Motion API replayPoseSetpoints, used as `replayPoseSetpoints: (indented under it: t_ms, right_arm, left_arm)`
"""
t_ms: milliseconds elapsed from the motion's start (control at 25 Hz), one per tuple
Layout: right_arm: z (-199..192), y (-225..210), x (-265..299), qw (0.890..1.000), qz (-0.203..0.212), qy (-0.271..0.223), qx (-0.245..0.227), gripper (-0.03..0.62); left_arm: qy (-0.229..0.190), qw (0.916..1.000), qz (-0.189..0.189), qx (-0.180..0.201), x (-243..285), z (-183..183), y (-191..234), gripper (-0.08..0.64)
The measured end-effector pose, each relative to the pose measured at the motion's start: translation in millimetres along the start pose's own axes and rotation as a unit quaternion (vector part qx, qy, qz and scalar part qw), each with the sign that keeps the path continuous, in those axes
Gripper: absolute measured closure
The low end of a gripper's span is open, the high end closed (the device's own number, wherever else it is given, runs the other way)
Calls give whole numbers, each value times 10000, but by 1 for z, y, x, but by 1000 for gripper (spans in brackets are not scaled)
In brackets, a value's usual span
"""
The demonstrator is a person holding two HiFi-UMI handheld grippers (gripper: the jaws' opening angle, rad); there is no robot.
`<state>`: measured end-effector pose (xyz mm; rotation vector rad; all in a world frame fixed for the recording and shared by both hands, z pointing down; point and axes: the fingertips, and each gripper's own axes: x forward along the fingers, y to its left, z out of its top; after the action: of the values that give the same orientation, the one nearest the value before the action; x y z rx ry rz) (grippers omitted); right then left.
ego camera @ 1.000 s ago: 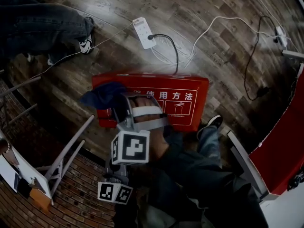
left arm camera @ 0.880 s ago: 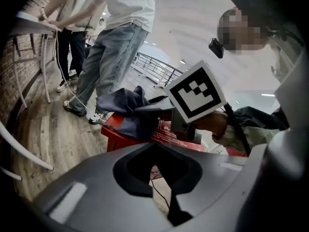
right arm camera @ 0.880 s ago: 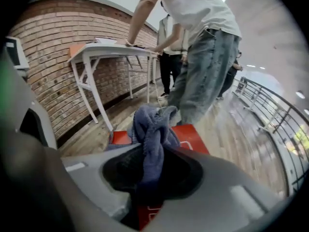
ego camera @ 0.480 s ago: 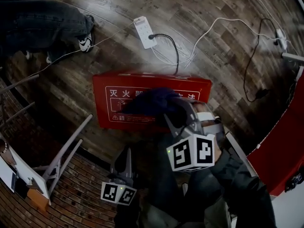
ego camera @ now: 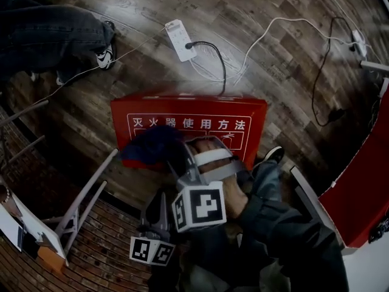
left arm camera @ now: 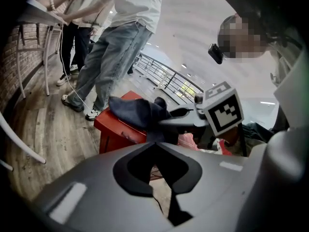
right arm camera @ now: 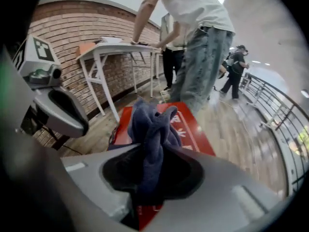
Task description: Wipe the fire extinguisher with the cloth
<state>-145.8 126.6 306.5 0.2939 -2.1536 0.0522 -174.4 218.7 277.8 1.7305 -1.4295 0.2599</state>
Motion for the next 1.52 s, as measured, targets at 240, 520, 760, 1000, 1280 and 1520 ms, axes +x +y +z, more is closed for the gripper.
replayPoseSetpoints:
  t_ms: [240,520,760,1000,1280,1520]
  right_arm:
    - [-56,18,-37,9992,94,119,358,492]
    - [-135,-83,-89,9840,-1041,687,1272,492]
    - [-102,-72,-69,9952,-604,310,704,492]
    - [-74,-30,-53,9935,1036,-21,-479,492]
    - [-125,-132,-81,9974,631,94,328,492]
    - [-156,-163,-68,9706,2232,-462,778,494]
  left_arm:
    - [-118,9999,-104,-69,7,10,-8,555]
    - [-103,9989,-462,-54,22,15,-27,555]
    - [-147,9993,-322,-139,38,20,-36,555]
    - [-381,9990,4,-211,59,46,-52,555]
    - [-549,9971,155,-500,95,53,-88,555]
    - [-626,9955,234,-671,105,53,-101,555]
